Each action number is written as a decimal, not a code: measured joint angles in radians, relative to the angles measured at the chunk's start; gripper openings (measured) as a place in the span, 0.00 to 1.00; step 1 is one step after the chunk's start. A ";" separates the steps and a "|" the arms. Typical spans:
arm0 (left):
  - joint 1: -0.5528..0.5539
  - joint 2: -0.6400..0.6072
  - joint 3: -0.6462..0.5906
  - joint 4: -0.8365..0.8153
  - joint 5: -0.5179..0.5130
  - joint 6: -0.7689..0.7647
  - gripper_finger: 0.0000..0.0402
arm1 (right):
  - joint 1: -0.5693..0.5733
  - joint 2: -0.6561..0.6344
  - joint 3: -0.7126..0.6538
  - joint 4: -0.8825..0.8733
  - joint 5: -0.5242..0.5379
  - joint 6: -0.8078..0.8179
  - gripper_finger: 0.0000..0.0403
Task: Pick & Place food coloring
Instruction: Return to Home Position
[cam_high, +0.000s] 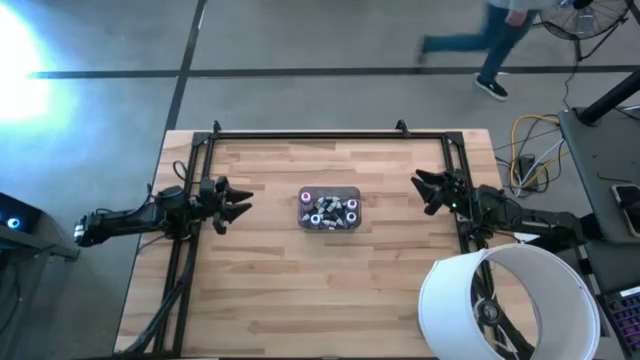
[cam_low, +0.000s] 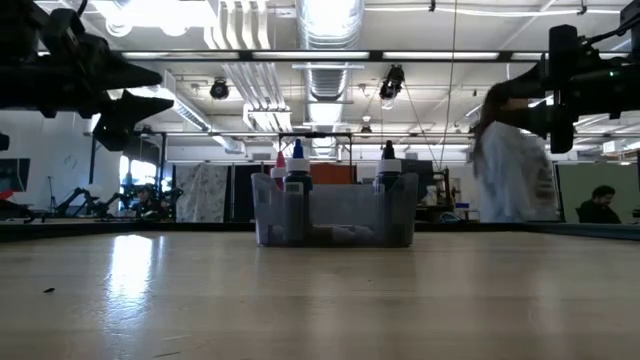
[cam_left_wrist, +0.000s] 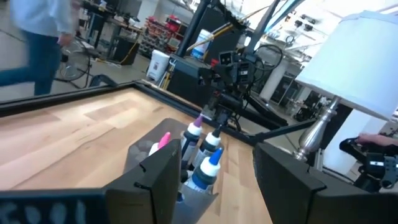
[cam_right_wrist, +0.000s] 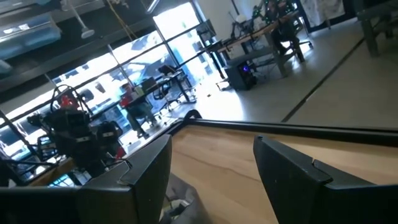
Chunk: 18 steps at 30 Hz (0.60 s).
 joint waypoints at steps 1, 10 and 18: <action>0.000 0.001 0.000 -0.003 0.000 0.000 0.44 | 0.001 0.000 0.000 0.000 0.000 0.000 0.55; 0.000 0.005 0.000 -0.001 0.001 0.000 0.44 | 0.010 0.000 0.000 -0.001 -0.004 -0.036 0.55; -0.001 0.005 0.000 0.000 0.004 0.000 0.44 | 0.012 0.000 0.000 0.064 -0.337 -0.295 0.55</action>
